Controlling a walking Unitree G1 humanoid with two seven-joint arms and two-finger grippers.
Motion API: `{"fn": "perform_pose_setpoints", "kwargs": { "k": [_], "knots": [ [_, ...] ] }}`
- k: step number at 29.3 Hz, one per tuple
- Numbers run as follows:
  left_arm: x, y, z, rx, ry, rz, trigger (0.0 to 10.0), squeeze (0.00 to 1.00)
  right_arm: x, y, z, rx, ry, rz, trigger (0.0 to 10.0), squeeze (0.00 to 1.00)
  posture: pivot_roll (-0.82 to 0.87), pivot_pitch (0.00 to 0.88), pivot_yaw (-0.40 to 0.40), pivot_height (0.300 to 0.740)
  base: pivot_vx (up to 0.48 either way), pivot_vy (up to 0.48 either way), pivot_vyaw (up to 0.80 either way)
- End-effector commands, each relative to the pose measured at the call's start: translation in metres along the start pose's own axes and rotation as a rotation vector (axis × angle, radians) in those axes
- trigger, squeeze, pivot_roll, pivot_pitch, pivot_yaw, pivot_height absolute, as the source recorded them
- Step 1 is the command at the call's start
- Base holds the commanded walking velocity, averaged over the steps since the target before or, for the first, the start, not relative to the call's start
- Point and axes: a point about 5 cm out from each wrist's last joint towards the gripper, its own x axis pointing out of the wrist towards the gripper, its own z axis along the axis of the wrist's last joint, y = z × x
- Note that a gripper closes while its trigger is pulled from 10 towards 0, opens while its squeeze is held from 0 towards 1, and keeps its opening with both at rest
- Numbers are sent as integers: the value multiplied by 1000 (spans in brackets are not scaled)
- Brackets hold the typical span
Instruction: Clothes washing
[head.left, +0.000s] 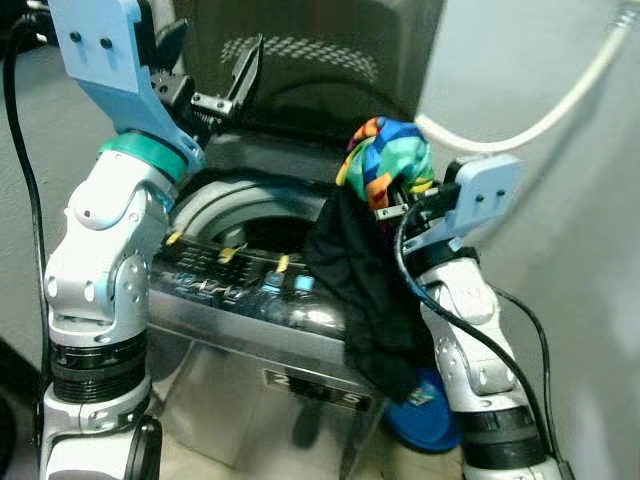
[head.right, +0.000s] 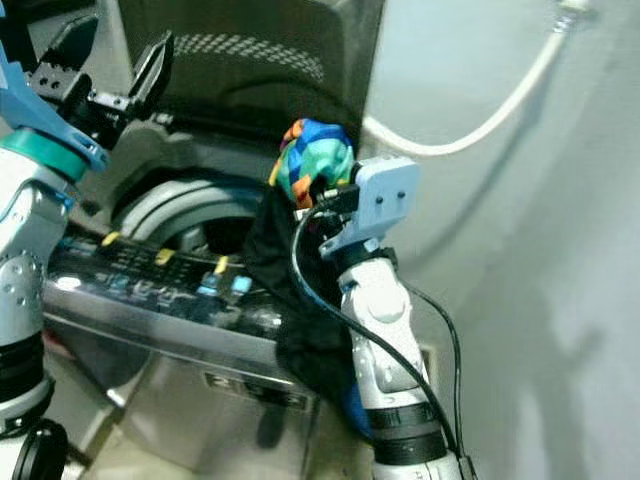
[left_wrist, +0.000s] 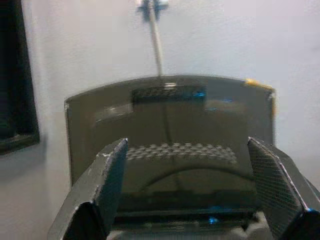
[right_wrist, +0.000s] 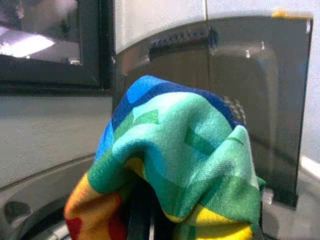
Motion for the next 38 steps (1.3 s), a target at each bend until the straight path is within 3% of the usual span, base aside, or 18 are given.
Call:
{"fn": "perform_pose_setpoints", "kwargs": {
  "k": [1, 9, 28, 30, 33, 38],
  "knots": [
    [0, -2, 0, -7, 1, -11, 10000, 0, 2, -1, 3, 0, -11, -8, 10000, 0, 126, 0, 34, 740, 0, 480, -800],
    [1, 0, -3, -2, 19, 5, 10000, 0, 2, -6, -1, -31, 20, -41, 10000, 0, 122, 0, 34, 740, 0, 382, -400],
    [0, -3, -11, -12, 61, -10, 10000, 0, 1, -10, -5, -72, 50, -65, 10000, 0, 118, 0, 39, 740, 0, 0, 0],
    [-1, -4, -14, 1, 81, -27, 10000, 0, 1, -8, -4, -93, 43, -54, 10000, 0, 119, 0, 41, 740, 0, 0, 0],
    [-10, -10, -26, 67, 164, -211, 10000, 0, 6, 0, 9, -215, -27, 6, 10000, 0, 123, 0, 41, 740, 0, 0, 0],
    [-5, -4, -30, 76, 163, -205, 10000, 0, 18, 3, 21, -237, -77, 32, 10000, 0, 125, 0, 40, 740, 0, 0, 0]
  ]
}}
